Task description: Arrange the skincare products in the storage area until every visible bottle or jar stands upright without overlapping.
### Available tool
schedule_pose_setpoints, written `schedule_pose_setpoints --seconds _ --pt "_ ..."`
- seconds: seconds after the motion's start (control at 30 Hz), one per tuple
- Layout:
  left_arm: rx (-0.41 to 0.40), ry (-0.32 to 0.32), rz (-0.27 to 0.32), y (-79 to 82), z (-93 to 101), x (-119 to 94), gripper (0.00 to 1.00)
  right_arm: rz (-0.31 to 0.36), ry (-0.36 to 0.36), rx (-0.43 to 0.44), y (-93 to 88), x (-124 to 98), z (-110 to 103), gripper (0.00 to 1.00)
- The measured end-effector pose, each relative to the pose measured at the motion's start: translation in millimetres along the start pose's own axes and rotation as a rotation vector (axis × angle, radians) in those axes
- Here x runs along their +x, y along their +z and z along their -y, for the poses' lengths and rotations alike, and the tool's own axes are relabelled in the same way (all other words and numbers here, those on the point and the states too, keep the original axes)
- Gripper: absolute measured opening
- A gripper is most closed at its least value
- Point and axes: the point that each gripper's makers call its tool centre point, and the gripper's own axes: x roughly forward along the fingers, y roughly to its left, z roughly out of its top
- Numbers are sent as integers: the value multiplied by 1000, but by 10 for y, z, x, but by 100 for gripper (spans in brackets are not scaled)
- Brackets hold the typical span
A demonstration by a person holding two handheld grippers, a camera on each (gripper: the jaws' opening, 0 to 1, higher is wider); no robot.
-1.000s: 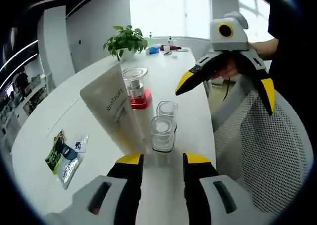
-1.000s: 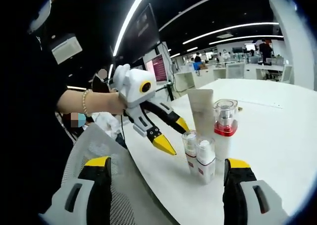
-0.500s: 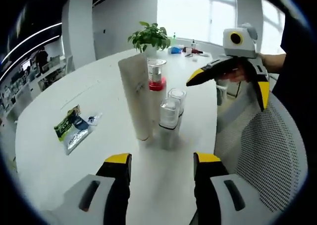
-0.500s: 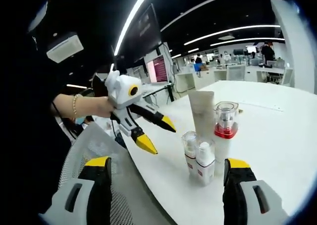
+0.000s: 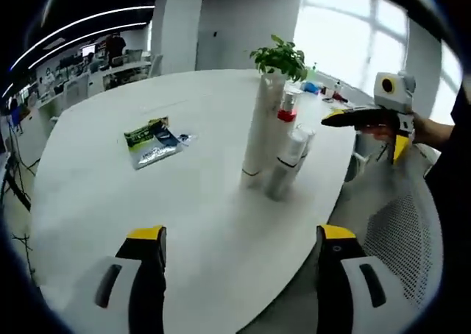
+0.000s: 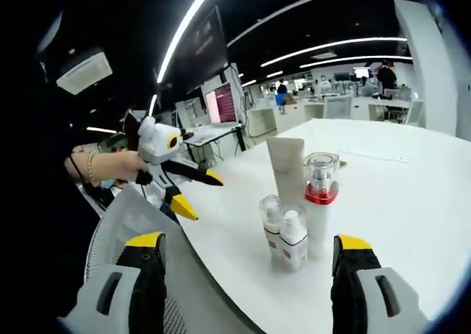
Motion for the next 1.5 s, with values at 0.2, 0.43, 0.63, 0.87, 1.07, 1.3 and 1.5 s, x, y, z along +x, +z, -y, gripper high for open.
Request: schedule_pose_setpoints --seconds 0.2,0.43,0.63,0.87,1.07,1.3,1.5 --pt "-22 25 -5 -98 -21 -192 93 11 -62 33 15 -52 46 98" --pt "-44 57 19 -147 -145 -398 99 25 -138 4 25 -83 164 98" --pt "-54 79 34 -197 -261 -505 99 37 -199 -35 12 -110 292 96" --pt "-71 67 36 -186 -299 -493 99 33 -246 -64 -11 -132 344 96" --pt "-106 54 28 -89 -369 -364 95 25 -272 -66 -42 -128 405 96" --pt "-126 47 8 -11 -466 -177 95 21 -271 -65 -62 -125 414 95" --pt "-122 63 -3 157 -619 17 89 1 -263 -61 -108 -106 383 94"
